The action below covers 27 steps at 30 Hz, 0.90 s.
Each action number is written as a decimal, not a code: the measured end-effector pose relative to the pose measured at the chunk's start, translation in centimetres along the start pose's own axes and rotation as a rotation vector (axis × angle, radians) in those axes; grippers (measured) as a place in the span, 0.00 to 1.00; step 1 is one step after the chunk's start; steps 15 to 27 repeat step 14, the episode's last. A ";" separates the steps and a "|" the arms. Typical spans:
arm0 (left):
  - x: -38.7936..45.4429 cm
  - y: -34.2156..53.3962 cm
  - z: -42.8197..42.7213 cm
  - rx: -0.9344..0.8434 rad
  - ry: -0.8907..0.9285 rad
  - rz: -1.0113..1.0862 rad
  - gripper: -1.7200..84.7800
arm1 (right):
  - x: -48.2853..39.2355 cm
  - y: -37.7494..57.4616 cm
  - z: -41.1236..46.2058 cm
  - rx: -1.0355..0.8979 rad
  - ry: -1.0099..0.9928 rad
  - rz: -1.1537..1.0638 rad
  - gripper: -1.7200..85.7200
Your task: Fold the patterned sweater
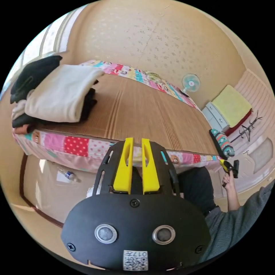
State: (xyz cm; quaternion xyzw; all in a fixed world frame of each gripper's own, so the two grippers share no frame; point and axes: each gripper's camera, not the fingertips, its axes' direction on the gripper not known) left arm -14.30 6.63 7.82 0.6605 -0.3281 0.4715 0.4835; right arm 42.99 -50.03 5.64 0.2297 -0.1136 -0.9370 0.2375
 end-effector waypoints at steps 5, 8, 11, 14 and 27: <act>-3.1 -9.0 -1.5 0.037 -0.332 -0.004 0.21 | -1.3 -0.8 0.2 0.044 -0.015 -0.012 0.02; -5.0 -12.5 2.1 -0.069 -0.434 -0.014 0.20 | -0.9 -0.7 0.1 0.064 -0.044 0.014 0.02; -7.2 -13.6 2.7 -0.123 -0.477 -0.112 0.11 | -0.6 0.1 -0.7 0.083 -0.038 0.024 0.02; -9.4 -14.0 -3.0 0.026 -0.205 -0.293 0.08 | 0.3 1.1 -2.4 0.103 -0.010 0.044 0.02; -9.4 -14.0 -3.0 0.026 -0.205 -0.293 0.08 | 0.3 1.1 -2.4 0.103 -0.010 0.044 0.02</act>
